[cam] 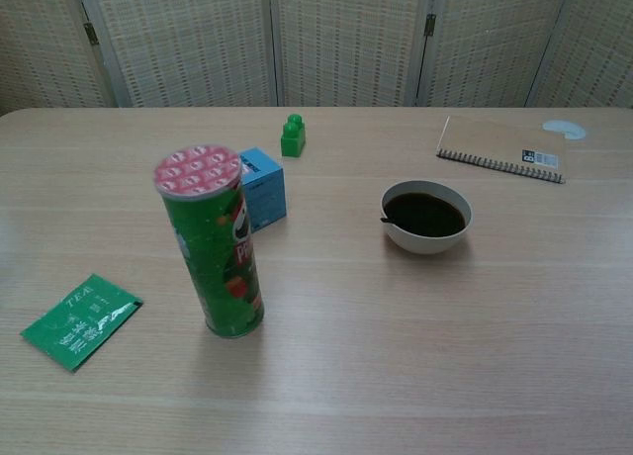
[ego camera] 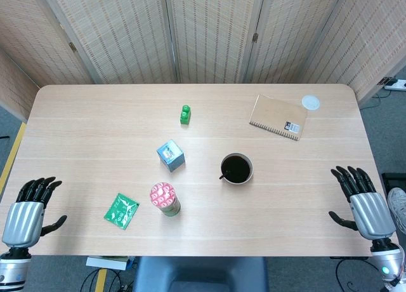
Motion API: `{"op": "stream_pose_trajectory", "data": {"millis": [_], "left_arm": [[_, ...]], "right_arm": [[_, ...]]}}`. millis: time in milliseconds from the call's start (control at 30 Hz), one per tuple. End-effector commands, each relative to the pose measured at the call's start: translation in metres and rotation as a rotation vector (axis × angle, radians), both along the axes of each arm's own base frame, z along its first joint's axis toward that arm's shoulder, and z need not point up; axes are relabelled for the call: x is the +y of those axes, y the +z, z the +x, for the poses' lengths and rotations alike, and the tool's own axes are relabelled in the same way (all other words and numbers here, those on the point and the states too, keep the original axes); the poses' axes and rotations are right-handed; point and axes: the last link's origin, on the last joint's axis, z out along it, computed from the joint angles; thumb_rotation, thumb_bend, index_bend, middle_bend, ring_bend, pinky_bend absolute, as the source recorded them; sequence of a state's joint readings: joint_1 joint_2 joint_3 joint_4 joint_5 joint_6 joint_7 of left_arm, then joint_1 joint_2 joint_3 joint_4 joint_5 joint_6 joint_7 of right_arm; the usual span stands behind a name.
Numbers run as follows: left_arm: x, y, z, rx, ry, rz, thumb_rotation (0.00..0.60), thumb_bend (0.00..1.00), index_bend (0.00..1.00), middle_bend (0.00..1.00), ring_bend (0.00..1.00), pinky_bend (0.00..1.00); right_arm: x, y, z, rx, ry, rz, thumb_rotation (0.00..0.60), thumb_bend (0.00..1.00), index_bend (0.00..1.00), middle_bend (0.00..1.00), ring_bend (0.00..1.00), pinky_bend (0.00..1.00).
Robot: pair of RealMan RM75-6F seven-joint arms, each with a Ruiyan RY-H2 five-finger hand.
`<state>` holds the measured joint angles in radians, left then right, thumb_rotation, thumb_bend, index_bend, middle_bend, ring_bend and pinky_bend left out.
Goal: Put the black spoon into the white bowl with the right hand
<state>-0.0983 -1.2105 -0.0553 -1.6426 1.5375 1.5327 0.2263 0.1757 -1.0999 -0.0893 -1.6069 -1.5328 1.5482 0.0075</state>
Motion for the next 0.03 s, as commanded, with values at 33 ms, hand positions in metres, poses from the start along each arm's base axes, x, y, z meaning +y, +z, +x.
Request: {"op": "stream_pose_trajectory", "data": {"millis": [33], "left_arm": [[-0.0002, -0.0004, -0.0002, 0.002, 0.002, -0.004, 0.600, 0.20, 0.22, 0.19, 0.15, 0.16]], "right_arm": [[0.0024, 0.0012, 0.0007, -0.001, 0.012, -0.015, 0.600, 0.09, 0.06, 0.07, 0.00, 0.00]]}}
